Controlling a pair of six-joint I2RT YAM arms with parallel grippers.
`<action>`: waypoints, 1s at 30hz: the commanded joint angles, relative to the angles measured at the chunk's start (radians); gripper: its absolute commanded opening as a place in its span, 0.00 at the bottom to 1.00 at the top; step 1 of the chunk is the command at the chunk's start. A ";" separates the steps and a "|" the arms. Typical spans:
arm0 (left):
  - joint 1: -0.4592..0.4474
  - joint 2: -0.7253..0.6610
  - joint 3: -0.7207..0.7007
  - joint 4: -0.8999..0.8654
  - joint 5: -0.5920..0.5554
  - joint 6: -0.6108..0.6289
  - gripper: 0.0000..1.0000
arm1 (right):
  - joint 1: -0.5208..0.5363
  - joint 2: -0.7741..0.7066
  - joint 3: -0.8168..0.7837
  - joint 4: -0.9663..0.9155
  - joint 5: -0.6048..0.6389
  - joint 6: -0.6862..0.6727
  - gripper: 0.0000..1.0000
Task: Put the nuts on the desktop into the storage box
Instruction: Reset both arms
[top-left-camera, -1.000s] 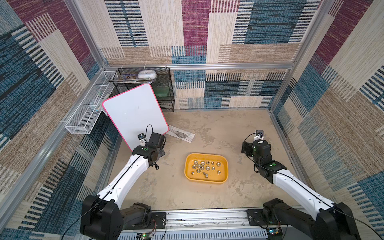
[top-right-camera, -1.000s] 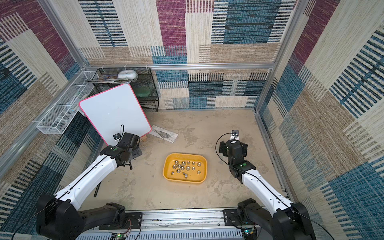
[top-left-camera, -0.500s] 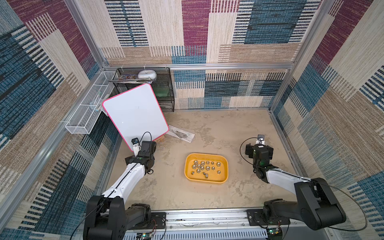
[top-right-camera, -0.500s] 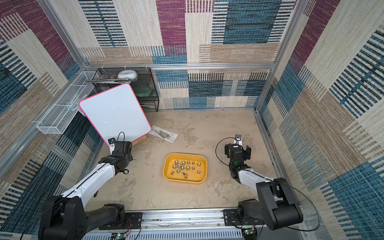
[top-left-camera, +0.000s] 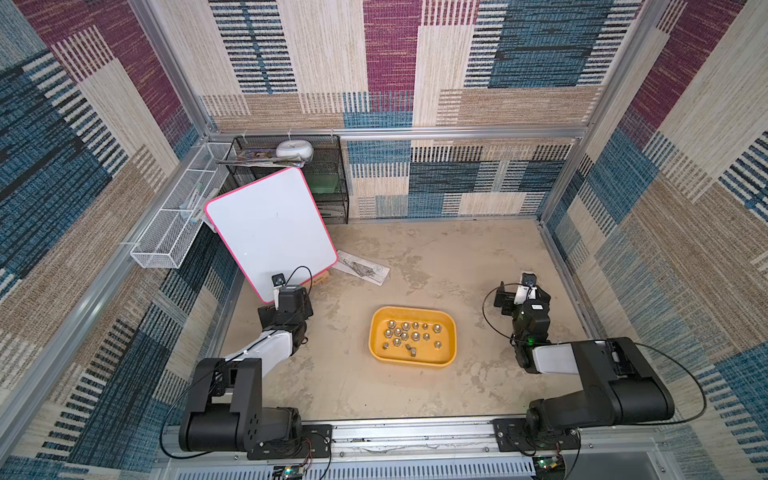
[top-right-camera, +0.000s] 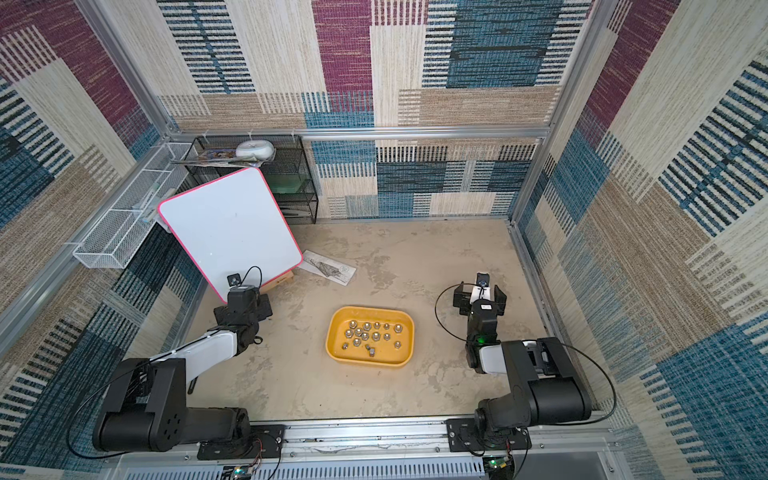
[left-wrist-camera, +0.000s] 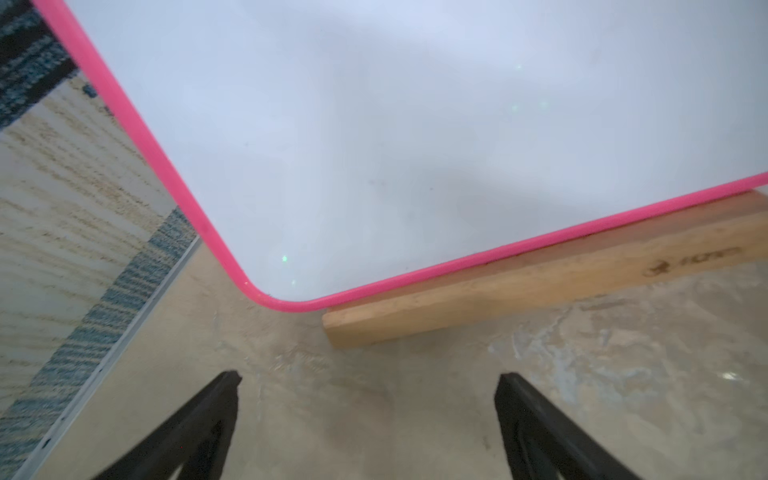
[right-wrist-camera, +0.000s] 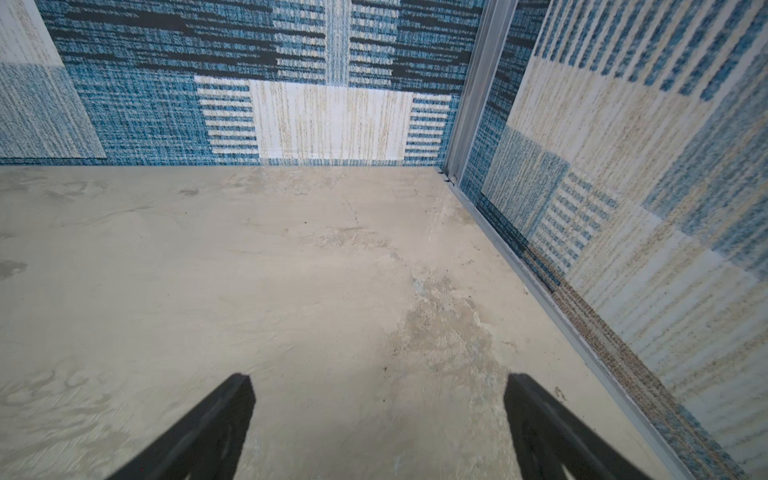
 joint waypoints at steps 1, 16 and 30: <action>0.001 0.033 -0.005 0.199 0.102 0.049 1.00 | -0.045 0.038 0.013 0.088 -0.145 0.026 0.99; 0.008 0.145 -0.077 0.472 0.346 0.150 1.00 | -0.065 0.050 0.018 0.088 -0.204 0.026 0.99; 0.010 0.141 -0.081 0.474 0.348 0.149 1.00 | -0.068 0.051 0.021 0.082 -0.214 0.028 0.99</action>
